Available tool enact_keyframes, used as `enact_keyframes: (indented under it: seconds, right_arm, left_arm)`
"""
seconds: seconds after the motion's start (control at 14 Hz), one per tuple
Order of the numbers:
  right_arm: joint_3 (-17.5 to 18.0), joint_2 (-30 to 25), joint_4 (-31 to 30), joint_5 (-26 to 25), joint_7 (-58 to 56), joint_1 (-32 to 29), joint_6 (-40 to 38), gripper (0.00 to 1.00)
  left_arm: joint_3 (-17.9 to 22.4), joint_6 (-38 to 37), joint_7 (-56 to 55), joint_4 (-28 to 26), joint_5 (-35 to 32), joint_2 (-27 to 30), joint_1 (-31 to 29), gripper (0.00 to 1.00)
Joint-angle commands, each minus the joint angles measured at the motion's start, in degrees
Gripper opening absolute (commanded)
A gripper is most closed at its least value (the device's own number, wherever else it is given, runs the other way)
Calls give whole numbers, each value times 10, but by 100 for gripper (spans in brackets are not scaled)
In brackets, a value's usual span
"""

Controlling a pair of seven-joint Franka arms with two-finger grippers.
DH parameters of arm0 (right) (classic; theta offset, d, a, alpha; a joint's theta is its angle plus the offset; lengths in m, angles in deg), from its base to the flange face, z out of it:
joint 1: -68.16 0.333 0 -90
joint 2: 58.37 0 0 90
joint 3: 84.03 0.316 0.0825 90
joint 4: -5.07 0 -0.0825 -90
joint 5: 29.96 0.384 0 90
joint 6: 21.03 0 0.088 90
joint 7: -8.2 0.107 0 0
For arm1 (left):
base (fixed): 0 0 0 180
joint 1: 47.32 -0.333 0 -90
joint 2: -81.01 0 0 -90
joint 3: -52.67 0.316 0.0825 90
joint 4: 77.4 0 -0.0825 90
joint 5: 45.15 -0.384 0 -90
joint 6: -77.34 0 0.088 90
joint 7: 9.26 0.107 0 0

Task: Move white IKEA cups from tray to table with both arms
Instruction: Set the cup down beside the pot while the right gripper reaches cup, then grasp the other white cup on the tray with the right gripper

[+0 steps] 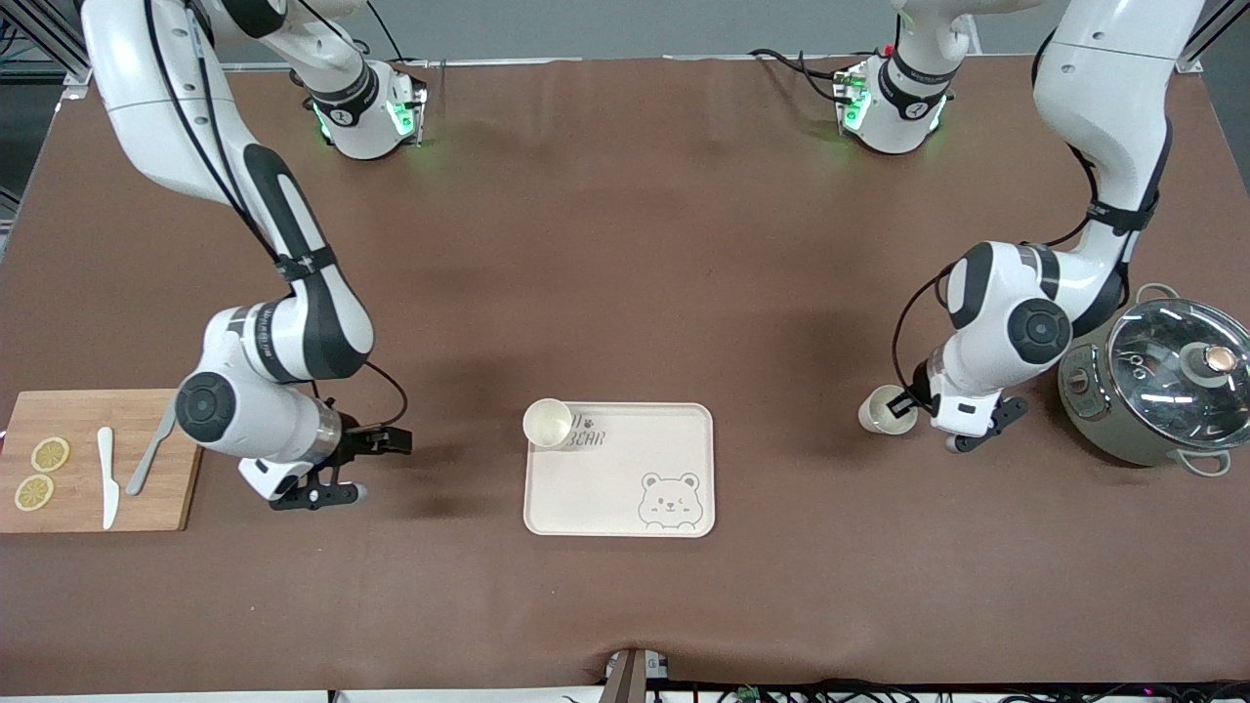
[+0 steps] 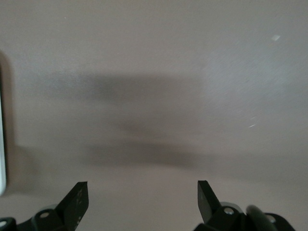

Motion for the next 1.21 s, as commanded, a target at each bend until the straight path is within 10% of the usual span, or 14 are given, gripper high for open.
enact_keyframes:
  seconds: [0.0,0.14,1.14]
  right_arm:
    - [13,-7,7,4,133,43,-5,100]
    - [14,-7,12,5,237,87,1,100]
    - [13,2,10,66,299,127,17,100]
  left_arm:
    - [-5,12,32,-16,-12,5,-19,28]
    - [-5,12,40,-15,-12,5,-31,100]
    - [-2,-150,121,84,-12,86,-51,100]
